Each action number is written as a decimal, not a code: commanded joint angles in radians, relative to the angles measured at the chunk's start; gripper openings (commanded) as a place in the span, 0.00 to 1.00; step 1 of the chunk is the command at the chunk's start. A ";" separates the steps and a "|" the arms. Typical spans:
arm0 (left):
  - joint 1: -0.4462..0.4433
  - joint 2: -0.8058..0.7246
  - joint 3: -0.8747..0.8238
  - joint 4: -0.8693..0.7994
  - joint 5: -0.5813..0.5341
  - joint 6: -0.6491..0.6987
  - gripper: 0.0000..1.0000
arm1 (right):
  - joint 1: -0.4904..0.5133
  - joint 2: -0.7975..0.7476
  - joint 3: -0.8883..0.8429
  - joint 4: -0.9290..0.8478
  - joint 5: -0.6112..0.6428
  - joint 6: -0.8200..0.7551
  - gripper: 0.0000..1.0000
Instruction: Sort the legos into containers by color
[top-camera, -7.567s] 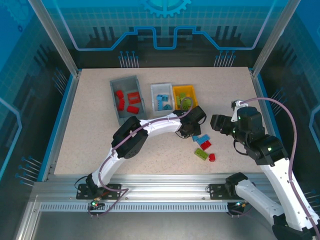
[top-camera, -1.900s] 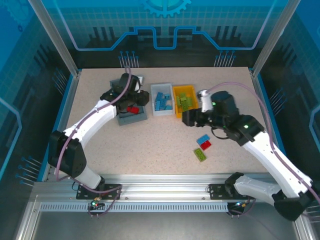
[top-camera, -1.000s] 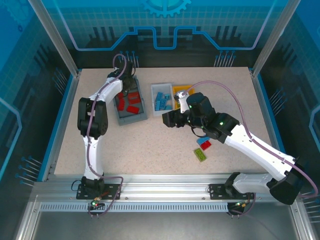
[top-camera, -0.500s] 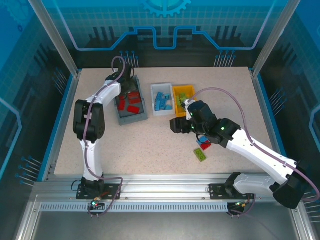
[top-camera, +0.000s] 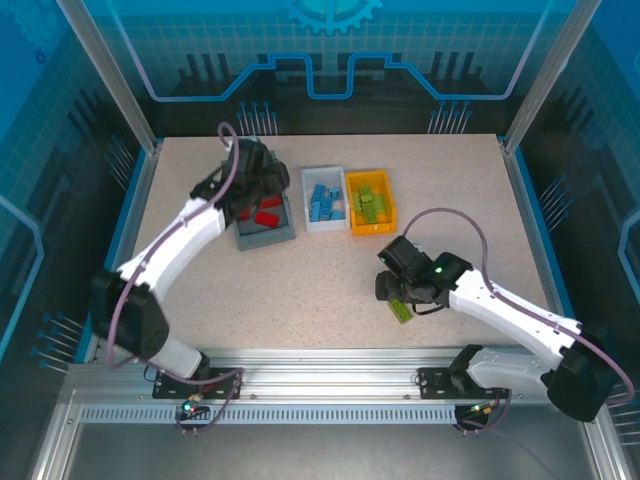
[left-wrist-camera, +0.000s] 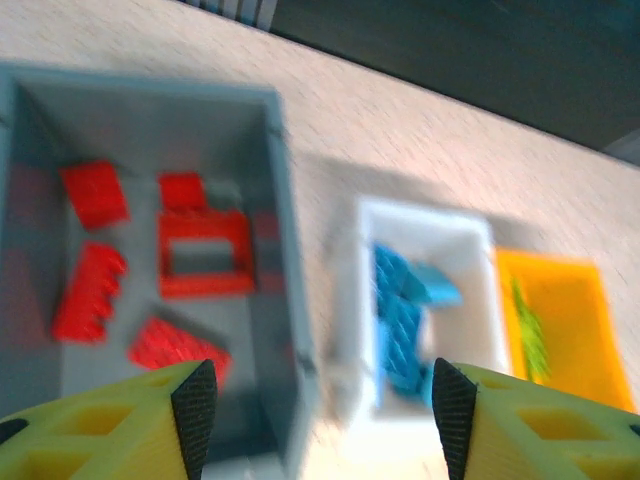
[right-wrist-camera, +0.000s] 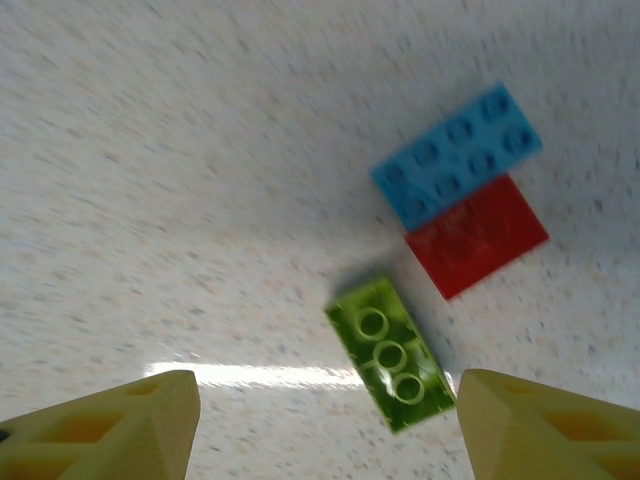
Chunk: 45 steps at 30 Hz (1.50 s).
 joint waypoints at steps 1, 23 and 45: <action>-0.145 -0.154 -0.164 0.052 0.041 -0.050 0.63 | 0.002 0.081 -0.028 -0.037 -0.037 0.024 0.71; -0.735 -0.431 -0.520 0.164 -0.050 -0.332 0.62 | -0.112 0.309 -0.060 0.059 -0.112 -0.135 0.53; -0.595 -0.344 -0.292 0.094 -0.104 -0.181 0.69 | -0.272 0.556 0.634 0.022 -0.026 -0.346 0.26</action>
